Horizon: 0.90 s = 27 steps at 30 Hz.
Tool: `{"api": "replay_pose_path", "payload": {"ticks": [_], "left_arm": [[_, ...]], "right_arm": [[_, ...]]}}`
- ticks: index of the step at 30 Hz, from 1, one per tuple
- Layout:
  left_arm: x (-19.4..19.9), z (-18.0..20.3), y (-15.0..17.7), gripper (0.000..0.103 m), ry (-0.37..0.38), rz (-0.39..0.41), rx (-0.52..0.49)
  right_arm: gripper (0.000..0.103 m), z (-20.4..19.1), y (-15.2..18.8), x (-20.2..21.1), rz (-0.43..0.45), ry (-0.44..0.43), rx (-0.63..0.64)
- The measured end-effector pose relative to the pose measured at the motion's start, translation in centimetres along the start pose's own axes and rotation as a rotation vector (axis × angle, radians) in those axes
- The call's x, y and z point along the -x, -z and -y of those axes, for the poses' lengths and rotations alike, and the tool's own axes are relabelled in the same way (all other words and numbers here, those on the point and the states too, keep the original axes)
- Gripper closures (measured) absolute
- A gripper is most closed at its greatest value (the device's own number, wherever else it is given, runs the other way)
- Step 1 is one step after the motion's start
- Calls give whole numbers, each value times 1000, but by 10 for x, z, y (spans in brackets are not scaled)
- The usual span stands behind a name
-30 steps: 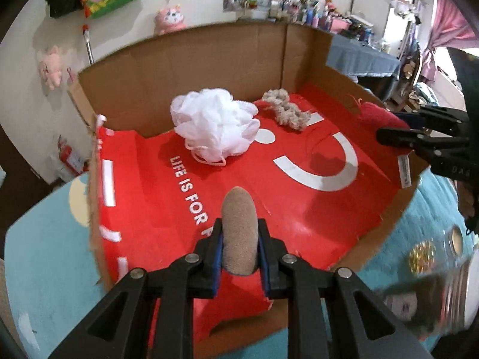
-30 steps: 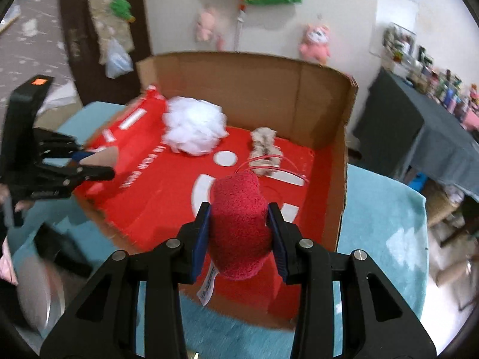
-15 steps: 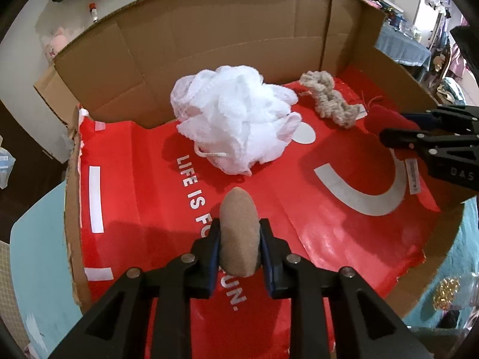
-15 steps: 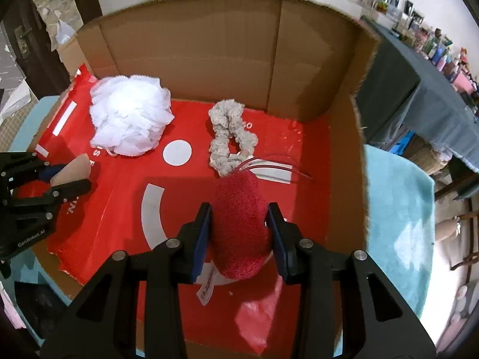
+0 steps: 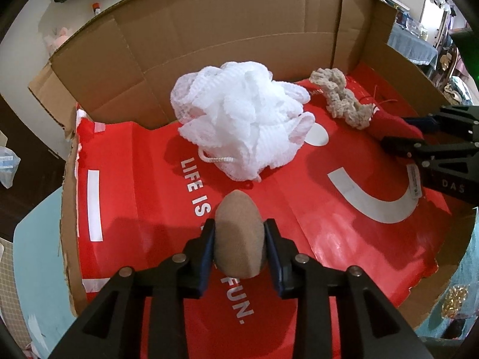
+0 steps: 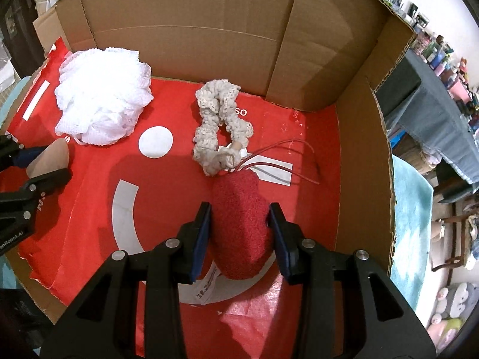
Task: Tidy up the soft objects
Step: 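Lower the sponge with the left gripper while the right gripper lowers the red pouch into the box, then open the left gripper releasing the sponge while the right gripper releases the red pouch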
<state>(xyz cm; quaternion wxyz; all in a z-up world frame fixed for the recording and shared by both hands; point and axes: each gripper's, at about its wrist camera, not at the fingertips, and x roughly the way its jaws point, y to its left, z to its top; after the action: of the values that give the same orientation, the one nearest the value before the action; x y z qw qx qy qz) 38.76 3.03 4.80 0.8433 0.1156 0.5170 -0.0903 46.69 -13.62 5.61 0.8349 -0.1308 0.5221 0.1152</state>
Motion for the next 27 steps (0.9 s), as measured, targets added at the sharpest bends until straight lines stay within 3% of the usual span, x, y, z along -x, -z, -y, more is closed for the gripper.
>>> {"api": "replay_pose_path", "payload": {"ticks": [4, 13, 18, 23, 27], "left_arm": [[2, 5, 1, 68, -5, 4, -5], [7, 9, 4, 50, 7, 21, -8], [19, 11, 6, 38, 13, 58, -5], [35, 15, 9, 33, 17, 100, -7], [54, 17, 15, 22, 28, 153, 2]], "right_arm": [[65, -1, 1, 0, 3, 11, 14], [63, -8, 8, 2, 8, 41, 44], [58, -12, 11, 6, 21, 41, 59], [55, -17, 14, 15, 36, 46, 68], [51, -18, 17, 30, 57, 44, 59]]}}
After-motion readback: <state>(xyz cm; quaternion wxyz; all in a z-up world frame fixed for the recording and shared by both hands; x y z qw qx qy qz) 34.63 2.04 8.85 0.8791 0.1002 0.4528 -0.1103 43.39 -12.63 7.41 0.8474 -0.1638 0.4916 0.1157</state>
